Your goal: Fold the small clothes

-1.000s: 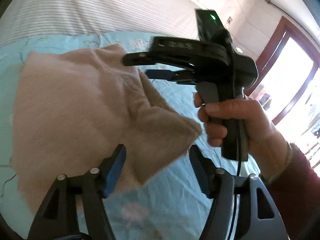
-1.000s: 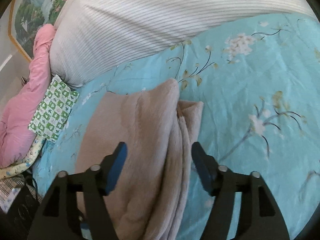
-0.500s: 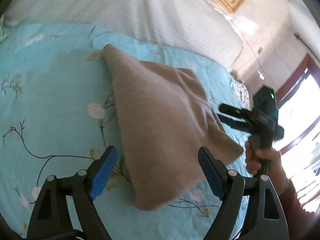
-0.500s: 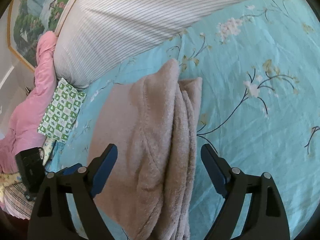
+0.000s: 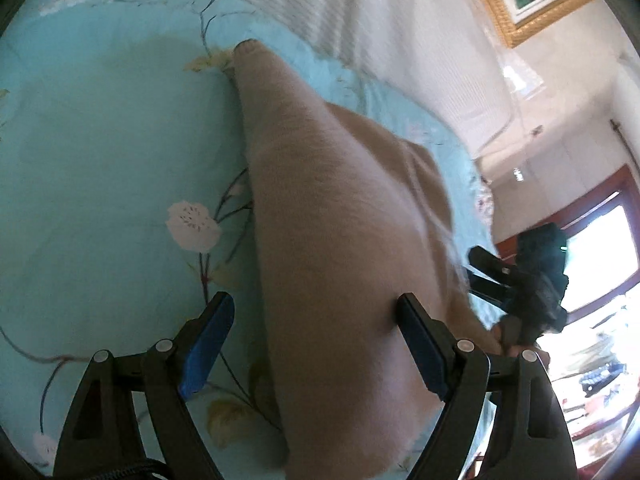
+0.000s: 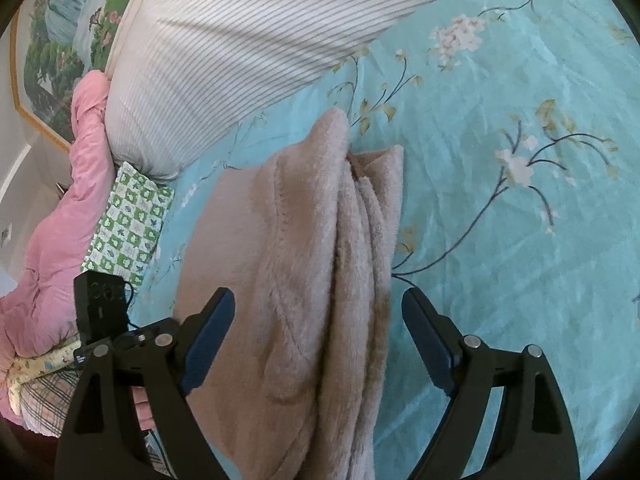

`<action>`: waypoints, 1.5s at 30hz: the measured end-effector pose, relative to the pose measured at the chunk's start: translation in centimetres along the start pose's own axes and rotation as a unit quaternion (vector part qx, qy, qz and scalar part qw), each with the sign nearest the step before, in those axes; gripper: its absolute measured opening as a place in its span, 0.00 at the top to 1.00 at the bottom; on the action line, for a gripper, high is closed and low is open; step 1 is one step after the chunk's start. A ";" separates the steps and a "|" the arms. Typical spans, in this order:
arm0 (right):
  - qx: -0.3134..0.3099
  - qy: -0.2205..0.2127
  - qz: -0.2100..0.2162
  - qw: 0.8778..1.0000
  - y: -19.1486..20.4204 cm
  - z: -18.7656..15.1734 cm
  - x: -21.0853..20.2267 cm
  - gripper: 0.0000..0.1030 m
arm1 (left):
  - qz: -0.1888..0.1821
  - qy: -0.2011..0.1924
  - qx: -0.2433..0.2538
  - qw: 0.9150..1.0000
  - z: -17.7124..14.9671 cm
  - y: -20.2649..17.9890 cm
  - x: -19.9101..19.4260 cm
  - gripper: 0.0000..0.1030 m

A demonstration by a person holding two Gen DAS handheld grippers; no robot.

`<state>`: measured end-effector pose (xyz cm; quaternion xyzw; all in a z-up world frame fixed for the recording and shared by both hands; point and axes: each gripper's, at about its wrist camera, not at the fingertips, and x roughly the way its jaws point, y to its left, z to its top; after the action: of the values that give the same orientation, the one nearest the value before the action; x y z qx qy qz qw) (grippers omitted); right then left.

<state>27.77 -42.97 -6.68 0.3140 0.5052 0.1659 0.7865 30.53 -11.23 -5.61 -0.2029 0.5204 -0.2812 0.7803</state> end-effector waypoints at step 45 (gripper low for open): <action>-0.060 -0.002 0.010 0.998 13.0 -6.0 1.7 0.42 | 0.082 -0.107 -0.015 0.991 -9.5 9.4 -18.0 0.32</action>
<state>23.82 -30.33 -1.06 0.2714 0.4899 0.2028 0.8032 18.41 7.38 -2.32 -0.2001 0.4525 -0.1854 0.8490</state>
